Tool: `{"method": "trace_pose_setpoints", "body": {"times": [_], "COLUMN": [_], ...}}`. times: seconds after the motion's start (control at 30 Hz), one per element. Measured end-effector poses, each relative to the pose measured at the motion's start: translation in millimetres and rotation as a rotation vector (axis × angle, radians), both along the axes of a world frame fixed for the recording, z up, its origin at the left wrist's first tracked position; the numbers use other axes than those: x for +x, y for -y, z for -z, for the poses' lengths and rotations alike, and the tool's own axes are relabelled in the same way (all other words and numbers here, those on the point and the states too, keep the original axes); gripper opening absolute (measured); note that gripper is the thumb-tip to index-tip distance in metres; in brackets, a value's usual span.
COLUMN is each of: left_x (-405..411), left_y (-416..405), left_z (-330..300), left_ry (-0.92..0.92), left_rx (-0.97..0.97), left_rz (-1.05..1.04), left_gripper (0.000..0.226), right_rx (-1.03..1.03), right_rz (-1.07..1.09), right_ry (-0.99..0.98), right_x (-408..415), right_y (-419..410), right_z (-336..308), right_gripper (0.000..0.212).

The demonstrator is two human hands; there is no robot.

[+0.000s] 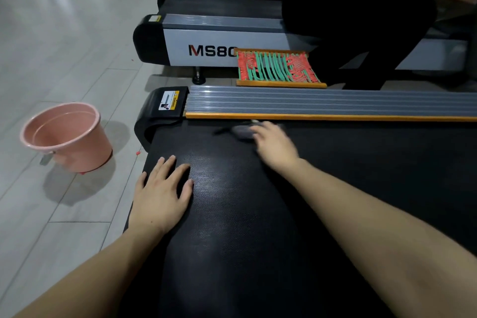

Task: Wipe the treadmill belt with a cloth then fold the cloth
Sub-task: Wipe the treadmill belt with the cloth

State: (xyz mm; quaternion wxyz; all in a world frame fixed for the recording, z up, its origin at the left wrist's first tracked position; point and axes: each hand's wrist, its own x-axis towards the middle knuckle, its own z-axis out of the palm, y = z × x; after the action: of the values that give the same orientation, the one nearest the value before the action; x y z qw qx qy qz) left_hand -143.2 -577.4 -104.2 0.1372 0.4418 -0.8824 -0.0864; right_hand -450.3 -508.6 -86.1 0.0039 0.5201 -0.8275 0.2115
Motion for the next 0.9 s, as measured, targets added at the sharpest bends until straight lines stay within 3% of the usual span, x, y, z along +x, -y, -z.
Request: {"method": "trace_pose_setpoints", "body": {"times": [0.13,0.3,0.47,0.57,0.63,0.77,0.9], "left_x": [-4.8,-5.6,-3.6,-3.3,-2.9,-5.2,-5.9], "left_y": [-1.5,-4.2,-4.8,-3.2,-2.5,-2.6,-1.0], "left_z": [-1.5,-3.3,-7.4,-7.8,-6.9,-2.5,-0.6], "left_ry": [0.062,0.055,0.045,0.050,0.039,0.028,0.041], "left_rx": [0.018,0.059,0.056,0.054,0.058,0.044,0.032], "left_rz": [-0.010,-0.069,-0.064,-0.053,-0.051,-0.046,-0.047], "left_gripper": [0.046,0.040,0.038,0.038,0.039,0.041,0.042], "right_rx": [-0.013,0.044,0.038,0.026,0.007,-0.052,-0.020], "right_rz": [0.367,0.515,0.026,-0.255,-0.273,0.234,0.581], "right_ry": [-0.008,-0.021,0.007,0.017,0.034,0.051,0.013], "right_x": [-68.0,-9.2,104.8,86.2,50.1,-31.8,-25.2], "right_y": [-72.8,-24.0,62.4,39.3,3.8,-77.5,-78.0], "right_z": [3.0,6.8,11.3,2.7,-0.3,-3.4,7.8], "right_gripper": [0.034,0.031,0.031,0.032,0.031,0.033,0.035]}}
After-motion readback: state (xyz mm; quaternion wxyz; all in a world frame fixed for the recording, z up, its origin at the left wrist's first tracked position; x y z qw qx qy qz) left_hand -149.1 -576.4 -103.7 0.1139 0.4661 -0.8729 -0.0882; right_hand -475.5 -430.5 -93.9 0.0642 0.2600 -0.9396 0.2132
